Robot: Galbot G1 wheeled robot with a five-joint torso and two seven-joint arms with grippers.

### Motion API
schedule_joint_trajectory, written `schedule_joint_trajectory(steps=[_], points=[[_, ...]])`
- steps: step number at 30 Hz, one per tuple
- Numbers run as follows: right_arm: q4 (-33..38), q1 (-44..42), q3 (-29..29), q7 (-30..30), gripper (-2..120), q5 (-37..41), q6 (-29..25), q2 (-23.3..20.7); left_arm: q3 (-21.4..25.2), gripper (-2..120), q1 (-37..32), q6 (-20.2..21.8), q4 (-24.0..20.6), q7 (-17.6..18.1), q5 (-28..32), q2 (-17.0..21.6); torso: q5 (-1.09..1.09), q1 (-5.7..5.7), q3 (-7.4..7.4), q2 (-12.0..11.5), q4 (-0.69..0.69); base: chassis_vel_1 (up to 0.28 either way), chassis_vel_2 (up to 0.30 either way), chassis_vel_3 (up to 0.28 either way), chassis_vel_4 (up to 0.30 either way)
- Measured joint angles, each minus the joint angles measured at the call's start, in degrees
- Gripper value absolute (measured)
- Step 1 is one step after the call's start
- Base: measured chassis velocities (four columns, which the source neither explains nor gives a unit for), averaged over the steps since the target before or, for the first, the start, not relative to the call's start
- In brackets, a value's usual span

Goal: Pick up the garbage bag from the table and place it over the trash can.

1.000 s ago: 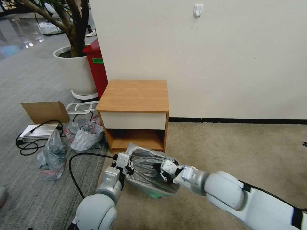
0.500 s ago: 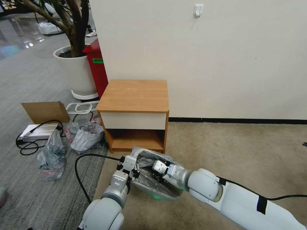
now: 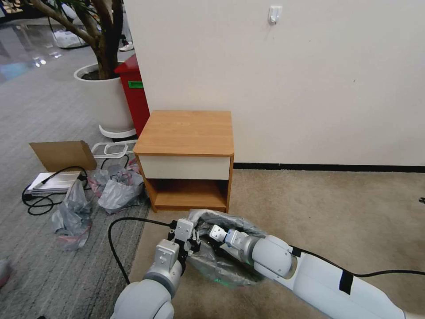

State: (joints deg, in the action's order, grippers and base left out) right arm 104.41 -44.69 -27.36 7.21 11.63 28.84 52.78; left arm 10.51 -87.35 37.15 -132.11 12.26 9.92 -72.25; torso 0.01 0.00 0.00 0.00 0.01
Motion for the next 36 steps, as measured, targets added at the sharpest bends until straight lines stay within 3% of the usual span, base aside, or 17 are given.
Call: schedule_joint_trajectory(steps=[6, 9, 11, 14, 15, 17, 19, 24, 29, 33, 36], points=[[7.7, -6.7, 6.7, 0.9, 0, -1.1, -1.1, -3.0, 3.0, 4, 1.6, 0.8, 2.3, 0.9, 3.5, -0.2, 0.0, 0.0, 0.0, 0.0, 0.0, 0.0, 0.0, 0.0, 0.0], [14.2, -15.2, 15.1, 2.5, 0, -1.9, -3.5, -5.9, 5.3, 4, 3.0, 1.5, 4.3, 1.7, 6.8, -0.4, -0.01, 0.0, 0.0, 0.0, -0.02, 0.0, 0.0, 0.0, 0.0], [15.4, -16.7, 16.8, 2.7, 0, -1.9, -3.9, -6.4, 5.6, 4, 3.1, 1.6, 4.6, 1.9, 7.4, -0.4, 0.0, 0.0, 0.0, 0.0, -0.03, 0.0, 0.0, 0.0, 0.0], [21.7, -23.1, 25.2, 2.4, 0, -0.5, -6.6, -9.3, 7.5, 4, 3.6, 2.8, 5.7, 3.0, 12.4, -0.3, -0.01, 0.0, 0.0, 0.0, -0.01, 0.0, 0.0, 0.0, 0.0], [21.7, -23.1, 25.2, 2.4, 0, -0.5, -6.6, -9.3, 7.5, 4, 3.6, 2.8, 5.7, 3.0, 12.4, -0.3, -0.01, 0.0, 0.0, 0.0, -0.01, 0.0, 0.0, 0.0, 0.0], [24.9, -26.7, 31.0, 2.1, 0, 0.7, -8.0, -9.5, 8.4, 4, 4.0, 4.2, 6.4, 4.4, 18.7, -0.3, -0.02, 0.0, 0.0, 0.0, -0.01, 0.0, 0.0, 0.0, 0.0], [26.7, -30.3, 36.5, 1.9, 0, 1.1, -9.9, -7.5, 8.9, 4, 4.4, 5.0, 7.2, 5.8, 26.3, -0.3, -0.02, 0.0, 0.0, 0.0, -0.01, 0.0, 0.0, 0.0, 0.0], [27.7, -34.9, 42.6, 0.6, 0, 1.3, -13.1, -2.1, 9.1, 4, 4.3, 5.0, 9.0, 6.7, 33.5, 0.1, 0.0, -0.01, 0.0, 0.0, -0.01, 0.0, 0.0, 0.0, 0.0], [27.6, -38.8, 44.8, 0.3, 8, 1.2, -15.8, 2.8, 9.5, 4, 3.8, 5.1, 10.8, 6.2, 36.0, 0.0, -0.01, 0.0, -0.01, 0.0, -0.01, 0.0, 0.0, 0.0, 0.0], [26.1, -41.4, 45.1, 0.2, 28, 0.0, -18.3, 9.1, 10.0, 4, 3.1, 5.1, 12.6, 3.3, 36.3, 0.3, -0.01, 0.0, 0.0, 0.0, -0.01, 0.0, 0.0, 0.0, 0.0], [25.6, -41.7, 45.0, 0.3, 34, -0.3, -18.8, 10.7, 10.1, 4, 3.0, 5.1, 12.8, 3.1, 36.2, 0.5, -0.01, -0.01, 0.0, 0.0, -0.01, 0.0, 0.0, 0.0, 0.0]])
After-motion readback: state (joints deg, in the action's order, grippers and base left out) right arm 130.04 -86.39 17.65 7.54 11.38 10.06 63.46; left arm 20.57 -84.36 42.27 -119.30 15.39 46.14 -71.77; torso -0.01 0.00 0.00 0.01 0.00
